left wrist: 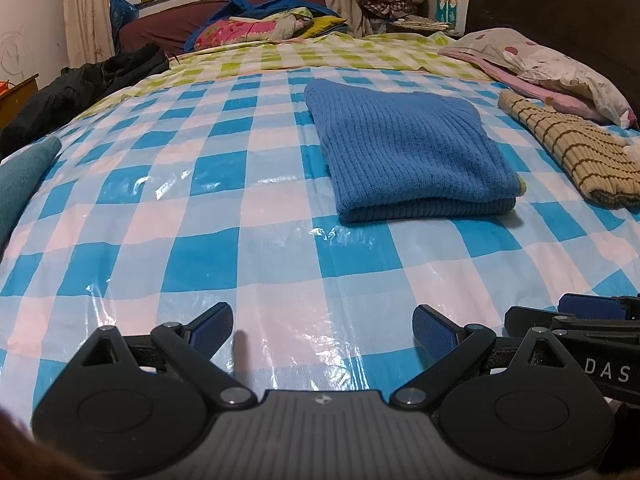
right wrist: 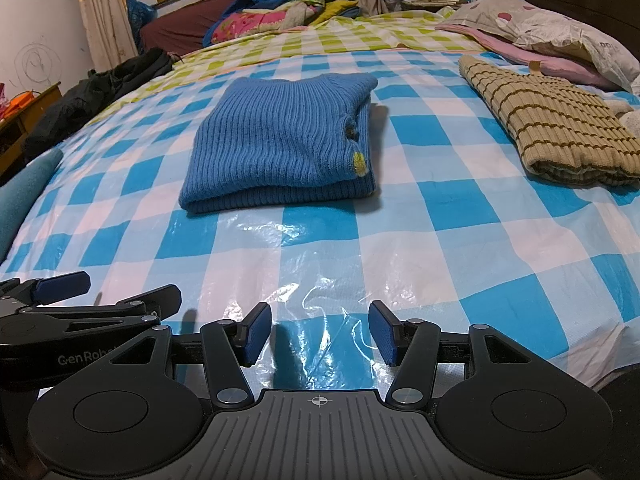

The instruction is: Fold small clothes

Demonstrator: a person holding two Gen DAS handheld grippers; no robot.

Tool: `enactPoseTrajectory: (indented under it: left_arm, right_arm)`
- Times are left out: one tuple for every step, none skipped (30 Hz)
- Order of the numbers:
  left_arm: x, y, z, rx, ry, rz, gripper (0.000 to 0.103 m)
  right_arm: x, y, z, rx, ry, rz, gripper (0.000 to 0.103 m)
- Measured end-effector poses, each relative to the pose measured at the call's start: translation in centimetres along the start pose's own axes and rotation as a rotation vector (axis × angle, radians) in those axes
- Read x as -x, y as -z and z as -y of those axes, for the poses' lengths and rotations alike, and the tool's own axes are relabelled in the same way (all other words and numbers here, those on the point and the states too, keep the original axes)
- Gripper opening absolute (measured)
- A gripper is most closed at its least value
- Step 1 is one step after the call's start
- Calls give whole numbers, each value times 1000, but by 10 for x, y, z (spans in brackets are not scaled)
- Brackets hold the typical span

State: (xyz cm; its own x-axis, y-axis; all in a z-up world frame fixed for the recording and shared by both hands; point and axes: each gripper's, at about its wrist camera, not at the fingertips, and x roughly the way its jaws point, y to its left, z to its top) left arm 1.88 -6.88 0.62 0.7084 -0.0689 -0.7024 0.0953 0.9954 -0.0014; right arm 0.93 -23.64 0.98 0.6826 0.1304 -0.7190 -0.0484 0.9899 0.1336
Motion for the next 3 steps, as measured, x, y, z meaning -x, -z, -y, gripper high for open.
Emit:
enactPoseTrajectory:
  left_arm:
    - [0,0,0,2,0,-2,102]
    - [-1,0,0,3,1,-5,102]
    - [-1,0,0,4,1,-8,102]
  right_arm:
    - [0,0,0,0,0,0,54]
    - [0,0,0,0,0,0,54]
    - [0,0,0,-1,0,0,54]
